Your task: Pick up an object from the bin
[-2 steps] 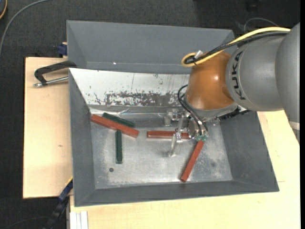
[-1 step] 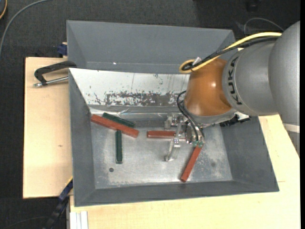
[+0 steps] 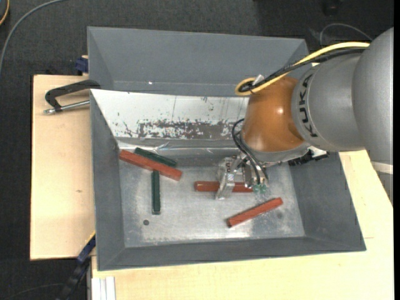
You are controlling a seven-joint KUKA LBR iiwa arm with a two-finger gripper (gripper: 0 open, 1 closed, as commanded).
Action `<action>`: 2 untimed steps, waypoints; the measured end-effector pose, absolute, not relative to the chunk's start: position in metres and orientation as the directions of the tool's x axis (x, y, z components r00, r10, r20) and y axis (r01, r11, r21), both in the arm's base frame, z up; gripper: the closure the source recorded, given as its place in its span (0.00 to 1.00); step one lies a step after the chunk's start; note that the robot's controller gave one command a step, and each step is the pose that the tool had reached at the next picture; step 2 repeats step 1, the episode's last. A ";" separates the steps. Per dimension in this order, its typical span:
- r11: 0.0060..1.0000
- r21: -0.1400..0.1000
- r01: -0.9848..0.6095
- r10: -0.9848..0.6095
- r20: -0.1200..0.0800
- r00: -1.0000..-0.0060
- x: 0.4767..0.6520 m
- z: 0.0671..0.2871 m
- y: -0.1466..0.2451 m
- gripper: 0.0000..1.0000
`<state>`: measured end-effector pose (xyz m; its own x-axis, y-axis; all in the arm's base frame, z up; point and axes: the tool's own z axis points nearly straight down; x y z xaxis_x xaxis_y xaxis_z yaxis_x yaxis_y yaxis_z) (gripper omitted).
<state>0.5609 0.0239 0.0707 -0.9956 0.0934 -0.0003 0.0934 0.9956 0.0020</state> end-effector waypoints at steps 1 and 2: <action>0.977 -0.001 -0.214 -0.214 -0.012 -0.977 0.533 0.226 0.031 1.00; 0.977 -0.001 -0.214 -0.214 -0.012 -0.977 0.533 0.226 0.031 1.00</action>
Offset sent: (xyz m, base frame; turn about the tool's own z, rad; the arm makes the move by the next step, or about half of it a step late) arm -0.0301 0.0057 0.1515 -0.3085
